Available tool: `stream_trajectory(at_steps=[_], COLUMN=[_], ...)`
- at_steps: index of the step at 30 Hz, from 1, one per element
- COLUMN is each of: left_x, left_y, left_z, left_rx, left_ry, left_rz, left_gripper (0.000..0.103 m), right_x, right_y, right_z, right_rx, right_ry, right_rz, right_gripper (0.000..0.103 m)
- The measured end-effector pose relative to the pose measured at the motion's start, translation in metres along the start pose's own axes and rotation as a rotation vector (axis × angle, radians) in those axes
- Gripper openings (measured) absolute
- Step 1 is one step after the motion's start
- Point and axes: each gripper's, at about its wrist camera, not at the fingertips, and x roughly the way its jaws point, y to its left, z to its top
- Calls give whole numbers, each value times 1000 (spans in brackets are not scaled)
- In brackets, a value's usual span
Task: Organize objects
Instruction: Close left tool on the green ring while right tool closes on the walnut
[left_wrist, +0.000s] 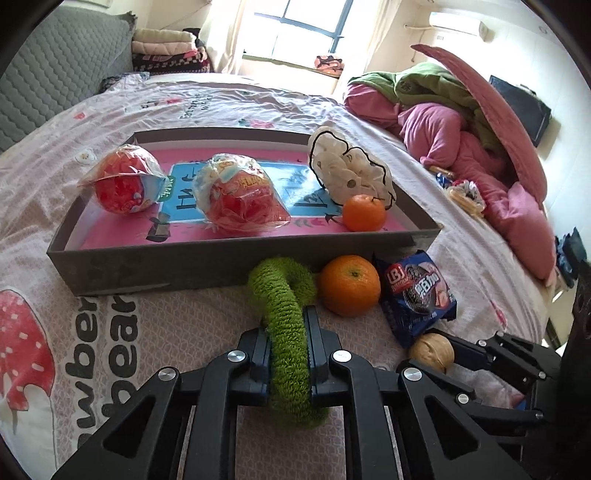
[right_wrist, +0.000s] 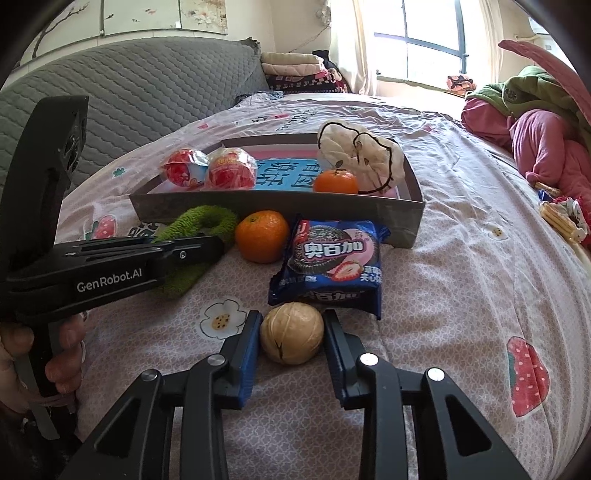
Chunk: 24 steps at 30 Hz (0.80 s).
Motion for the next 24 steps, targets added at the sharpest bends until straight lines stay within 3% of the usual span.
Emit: stream_trajectory(at_steps=[9, 24], left_x=[-14, -50], left_y=[4, 2], left_z=[-2, 3], left_rx=[-29, -32], left_ry=[-14, -71], left_rz=[-2, 51], left_gripper=[12, 12], right_x=[-5, -37], right_y=[2, 8], right_z=[1, 11], right_rx=[-4, -28], right_ry=[-11, -161], right_rz=[26, 57], right_gripper=[33, 33])
